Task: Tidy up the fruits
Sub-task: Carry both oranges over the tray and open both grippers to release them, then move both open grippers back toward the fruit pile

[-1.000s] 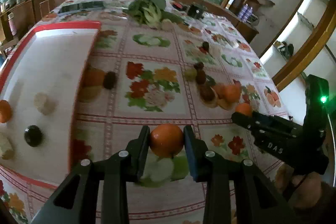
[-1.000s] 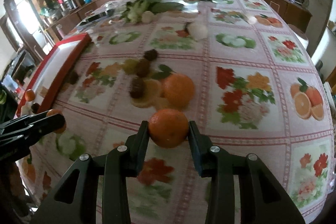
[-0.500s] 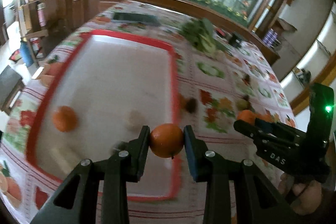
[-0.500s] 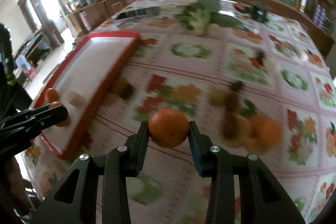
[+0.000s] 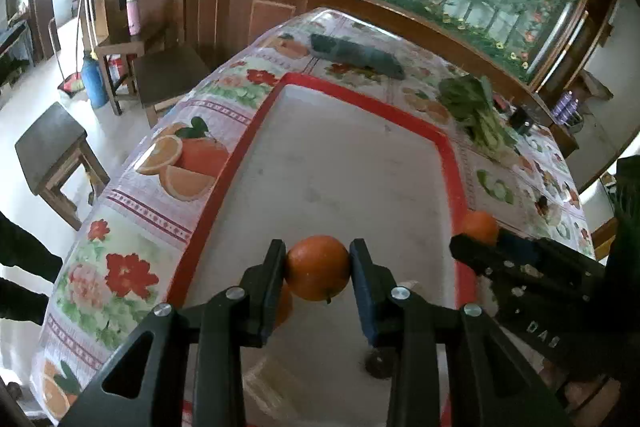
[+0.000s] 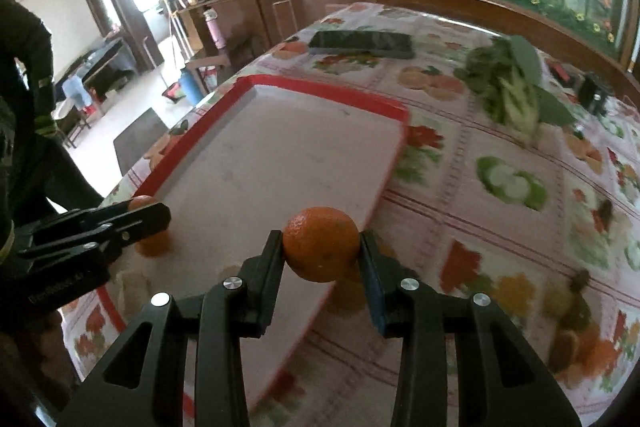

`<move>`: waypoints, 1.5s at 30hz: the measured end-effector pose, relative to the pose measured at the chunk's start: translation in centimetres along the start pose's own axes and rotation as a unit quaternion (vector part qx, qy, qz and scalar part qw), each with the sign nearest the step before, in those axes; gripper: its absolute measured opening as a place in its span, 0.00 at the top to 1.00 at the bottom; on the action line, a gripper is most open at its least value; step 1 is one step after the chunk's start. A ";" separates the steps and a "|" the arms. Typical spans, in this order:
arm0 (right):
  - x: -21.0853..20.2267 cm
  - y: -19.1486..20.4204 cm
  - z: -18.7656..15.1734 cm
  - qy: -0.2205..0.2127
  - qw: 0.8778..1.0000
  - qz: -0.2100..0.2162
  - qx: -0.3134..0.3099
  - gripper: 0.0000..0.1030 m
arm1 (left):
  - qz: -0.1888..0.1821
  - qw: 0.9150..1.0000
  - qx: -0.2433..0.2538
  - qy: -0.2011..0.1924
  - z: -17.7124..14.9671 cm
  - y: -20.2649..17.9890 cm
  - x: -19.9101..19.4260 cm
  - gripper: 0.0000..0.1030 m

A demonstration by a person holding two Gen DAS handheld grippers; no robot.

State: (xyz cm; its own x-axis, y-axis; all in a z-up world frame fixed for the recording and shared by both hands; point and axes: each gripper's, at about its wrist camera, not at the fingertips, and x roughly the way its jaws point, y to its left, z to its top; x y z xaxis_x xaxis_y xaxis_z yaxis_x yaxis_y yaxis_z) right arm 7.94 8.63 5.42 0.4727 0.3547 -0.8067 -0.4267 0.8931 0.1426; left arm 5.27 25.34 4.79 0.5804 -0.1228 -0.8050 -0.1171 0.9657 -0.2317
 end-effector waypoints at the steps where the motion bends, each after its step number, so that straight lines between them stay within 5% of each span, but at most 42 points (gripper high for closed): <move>1: 0.6 0.2 0.2 0.004 1.000 0.000 -0.003 0.65 | 0.001 1.000 -0.002 0.003 0.1 0.2 0.4 0.65; 18: 4.6 1.8 0.7 0.043 0.998 0.005 -0.039 0.64 | 0.021 1.000 0.002 0.024 1.2 0.4 4.0 0.64; 29: 3.6 1.7 0.1 0.043 0.999 0.004 -0.027 0.58 | 0.038 0.999 -0.004 0.023 0.5 0.1 3.1 0.38; 45: -1.8 2.6 -3.4 0.018 0.999 0.002 -0.032 0.55 | 0.040 0.999 0.015 0.001 -2.3 -2.5 -1.0 0.27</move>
State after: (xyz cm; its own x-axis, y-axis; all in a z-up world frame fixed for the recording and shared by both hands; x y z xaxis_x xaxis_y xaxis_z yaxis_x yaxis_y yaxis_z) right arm 3.40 9.37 5.29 0.4428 0.3466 -0.8269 -0.4778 0.8716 0.1095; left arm 3.17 22.55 4.90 0.5678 -0.0459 -0.8219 -0.1390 0.9788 -0.1506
